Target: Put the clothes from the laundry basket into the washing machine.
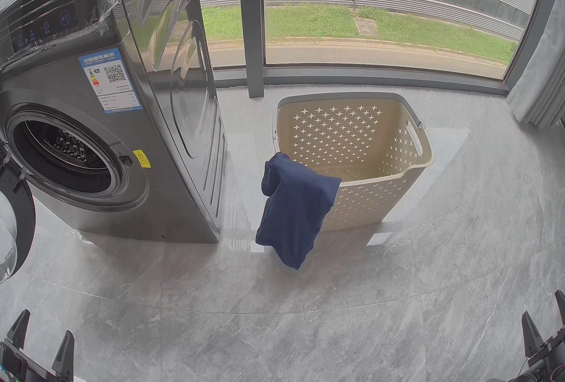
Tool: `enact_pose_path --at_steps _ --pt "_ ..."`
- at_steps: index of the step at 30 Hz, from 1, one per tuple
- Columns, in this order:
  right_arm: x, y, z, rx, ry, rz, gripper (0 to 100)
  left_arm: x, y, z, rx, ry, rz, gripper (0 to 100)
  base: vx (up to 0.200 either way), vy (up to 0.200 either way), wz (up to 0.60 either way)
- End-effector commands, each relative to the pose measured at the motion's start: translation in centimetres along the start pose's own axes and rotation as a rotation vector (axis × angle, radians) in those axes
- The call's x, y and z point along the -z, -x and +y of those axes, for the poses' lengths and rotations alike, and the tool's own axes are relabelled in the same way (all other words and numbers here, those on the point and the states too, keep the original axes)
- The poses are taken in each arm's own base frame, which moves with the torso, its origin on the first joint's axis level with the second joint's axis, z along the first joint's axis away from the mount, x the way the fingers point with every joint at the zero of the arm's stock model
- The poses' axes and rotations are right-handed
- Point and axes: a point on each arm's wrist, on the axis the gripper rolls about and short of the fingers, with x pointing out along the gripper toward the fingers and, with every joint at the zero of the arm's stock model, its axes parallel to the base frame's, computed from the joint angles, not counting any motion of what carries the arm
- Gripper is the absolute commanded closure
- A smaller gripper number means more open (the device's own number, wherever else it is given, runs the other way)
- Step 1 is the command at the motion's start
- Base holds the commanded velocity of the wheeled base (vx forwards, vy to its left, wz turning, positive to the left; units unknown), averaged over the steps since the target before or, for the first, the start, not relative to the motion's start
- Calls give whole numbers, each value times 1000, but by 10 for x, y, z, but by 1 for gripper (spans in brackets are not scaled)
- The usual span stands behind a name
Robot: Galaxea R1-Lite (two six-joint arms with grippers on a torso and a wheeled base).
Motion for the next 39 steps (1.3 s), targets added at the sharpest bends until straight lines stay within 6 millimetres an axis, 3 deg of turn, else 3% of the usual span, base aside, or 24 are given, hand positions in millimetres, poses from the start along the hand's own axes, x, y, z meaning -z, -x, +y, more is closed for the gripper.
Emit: enact_pose_path --at_steps 1,5,14,29,39 --pt "5 -1 0 -1 1 20 0 5 -1 0 0 0 7 0 0 200 0" --pt "5 -1 0 -1 1 20 0 5 -1 0 -2 0 7 0 0 200 0" --pt "5 -1 0 -1 1 20 0 5 -1 0 -2 0 7 0 0 0 0" --pt "5 -1 0 -1 1 20 0 4 0 0 0 1 5 0 200 0 0" --pt "5 -1 0 -1 1 20 0 4 0 0 0 2 5 0 0 0 0"
